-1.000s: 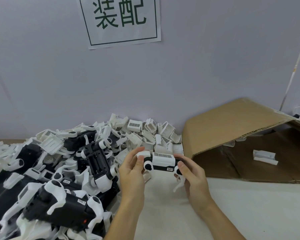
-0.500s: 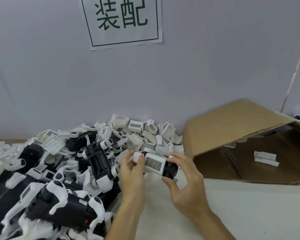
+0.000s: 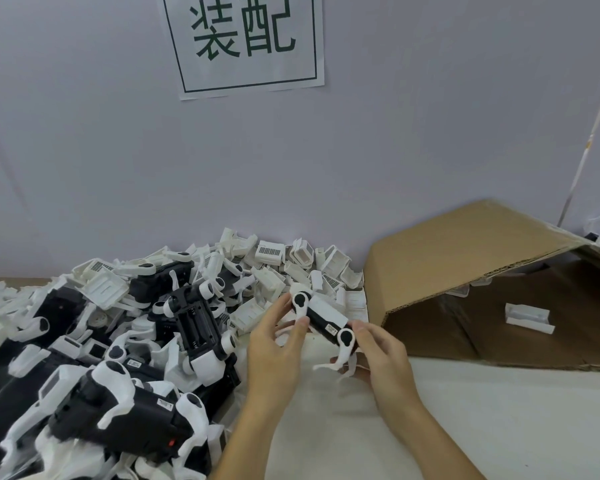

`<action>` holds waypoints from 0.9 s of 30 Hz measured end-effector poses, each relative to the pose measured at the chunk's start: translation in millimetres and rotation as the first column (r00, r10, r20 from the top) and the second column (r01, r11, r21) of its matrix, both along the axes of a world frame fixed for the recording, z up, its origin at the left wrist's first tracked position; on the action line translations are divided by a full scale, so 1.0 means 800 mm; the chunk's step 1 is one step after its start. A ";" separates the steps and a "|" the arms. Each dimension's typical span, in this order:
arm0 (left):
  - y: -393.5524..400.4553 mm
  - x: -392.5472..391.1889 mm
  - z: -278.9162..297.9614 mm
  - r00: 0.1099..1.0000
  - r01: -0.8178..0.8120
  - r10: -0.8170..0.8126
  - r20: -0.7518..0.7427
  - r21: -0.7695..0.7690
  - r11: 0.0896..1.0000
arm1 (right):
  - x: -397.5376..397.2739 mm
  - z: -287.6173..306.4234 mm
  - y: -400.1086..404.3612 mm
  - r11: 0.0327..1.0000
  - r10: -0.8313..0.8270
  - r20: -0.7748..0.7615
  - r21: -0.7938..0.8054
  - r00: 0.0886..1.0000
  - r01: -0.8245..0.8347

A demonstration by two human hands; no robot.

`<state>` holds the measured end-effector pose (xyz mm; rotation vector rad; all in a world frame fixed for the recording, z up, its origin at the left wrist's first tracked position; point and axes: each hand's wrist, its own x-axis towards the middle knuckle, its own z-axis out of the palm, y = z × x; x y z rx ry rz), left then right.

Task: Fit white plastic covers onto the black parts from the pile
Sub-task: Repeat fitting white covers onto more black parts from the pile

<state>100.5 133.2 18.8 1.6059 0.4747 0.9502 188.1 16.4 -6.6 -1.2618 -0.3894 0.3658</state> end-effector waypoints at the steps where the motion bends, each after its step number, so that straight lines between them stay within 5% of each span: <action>1: 0.001 0.000 -0.001 0.999 -0.035 0.036 -0.001 0.007 0.999 | -0.002 0.000 0.001 0.999 0.048 0.010 -0.013 0.999 -0.047; 6: 0.006 0.001 -0.005 0.992 -0.111 0.118 -0.053 0.110 0.988 | -0.009 0.005 0.000 0.943 0.297 0.103 -0.189 0.949 -0.275; 14: -0.005 -0.002 -0.001 0.980 -0.192 0.184 0.074 0.131 0.972 | -0.008 0.015 0.011 0.964 0.155 -0.086 -0.206 0.984 -0.170; 18: -0.004 -0.005 0.002 0.960 -0.255 0.239 0.147 0.101 0.962 | 0.001 0.057 0.020 0.992 0.103 -0.253 -0.039 0.962 -0.116; 20: -0.003 -0.005 0.000 0.962 -0.245 0.235 0.139 0.061 0.967 | 0.015 0.104 0.021 0.981 0.114 -0.279 0.184 0.953 -0.064; 24: -0.001 -0.005 0.002 0.960 -0.246 0.236 0.154 0.055 0.968 | 0.079 0.210 -0.012 0.693 0.036 -0.313 0.692 0.949 0.202; 25: 0.001 -0.005 0.001 0.963 -0.232 0.222 0.155 0.050 0.971 | 0.090 0.222 -0.024 0.646 -0.003 -0.297 0.729 0.955 0.228; 27: 0.001 -0.005 0.001 0.972 -0.199 0.191 0.139 0.046 0.979 | 0.089 0.209 -0.031 0.712 -0.070 -0.233 0.669 0.970 0.213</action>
